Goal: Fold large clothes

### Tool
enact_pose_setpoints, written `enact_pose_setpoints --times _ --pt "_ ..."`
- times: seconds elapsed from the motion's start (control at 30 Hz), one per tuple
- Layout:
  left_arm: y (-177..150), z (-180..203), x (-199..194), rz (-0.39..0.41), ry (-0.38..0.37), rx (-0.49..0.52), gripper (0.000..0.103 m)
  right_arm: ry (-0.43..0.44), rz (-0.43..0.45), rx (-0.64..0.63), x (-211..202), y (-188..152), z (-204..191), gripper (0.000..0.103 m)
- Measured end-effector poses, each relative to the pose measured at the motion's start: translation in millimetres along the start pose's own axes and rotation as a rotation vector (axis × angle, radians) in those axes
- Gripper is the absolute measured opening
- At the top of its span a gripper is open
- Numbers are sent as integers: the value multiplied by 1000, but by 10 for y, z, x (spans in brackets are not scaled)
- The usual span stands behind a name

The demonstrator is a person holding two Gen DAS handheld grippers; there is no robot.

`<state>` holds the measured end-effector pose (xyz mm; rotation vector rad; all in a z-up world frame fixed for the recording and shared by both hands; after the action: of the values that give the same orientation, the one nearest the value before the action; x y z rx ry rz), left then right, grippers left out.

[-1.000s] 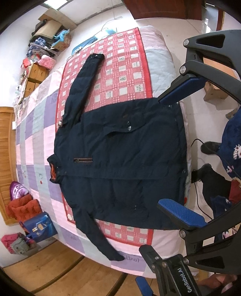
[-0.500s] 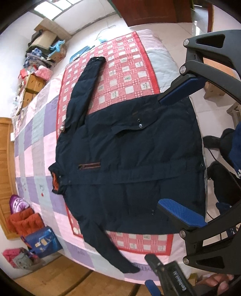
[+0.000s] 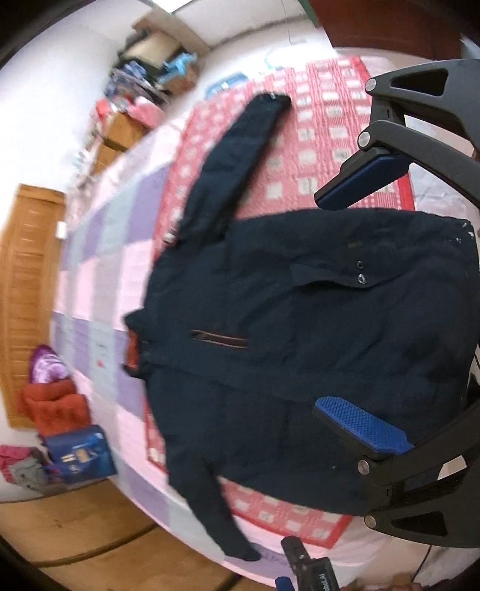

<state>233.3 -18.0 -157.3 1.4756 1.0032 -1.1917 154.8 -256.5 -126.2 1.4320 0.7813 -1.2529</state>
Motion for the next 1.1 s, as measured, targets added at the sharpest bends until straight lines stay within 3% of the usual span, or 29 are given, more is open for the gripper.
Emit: enact_pose_setpoints --times 0.17,0.23,0.4,0.57,0.63,0.7,0.77,0.83,0.87,0.97,1.03,1.1 --pt "301 383 650 -17 9 21 103 16 -60 3 790 259 383 103" --pt "560 469 967 -12 1 27 103 18 -89 15 1177 426 468 103" --pt "1419 542 1714 31 36 66 103 -44 -74 -42 2032 1032 408 103" --pt "2210 698 2239 90 60 142 103 -26 -47 -41 2709 1877 187 103" --pt "2448 763 2467 74 64 161 103 -31 -20 -12 2911 2184 193 103" --pt "2563 701 2782 23 81 143 103 -29 -57 34 3184 2381 265 103" --pt "2504 577 2872 62 -26 127 103 -42 -137 34 3515 2394 339 103" --pt "2328 488 2831 121 -15 129 103 -23 -49 33 3478 2288 382 103" --pt "2180 452 2790 143 0 140 103 -54 -65 42 3454 2189 386 103" --pt "1769 357 2696 140 -14 164 103 -63 -44 7 3309 1819 357 103" --pt "1389 252 2601 133 -39 147 103 -18 -55 41 3207 1521 406 103" --pt "1055 160 2524 110 -47 123 103 -27 -60 33 3049 1161 399 103"
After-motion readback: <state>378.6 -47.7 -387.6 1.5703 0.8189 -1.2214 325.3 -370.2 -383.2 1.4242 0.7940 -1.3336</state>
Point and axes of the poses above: each gripper's, at about its wrist camera, not at the fingertips, and x roughly the way its jaws point, z to its right, y to its top, the point moved 3 cm from there along x, roughly the way its jaws point, and after that the axes turned 12 degrees about -z, right-handed, at the moved point
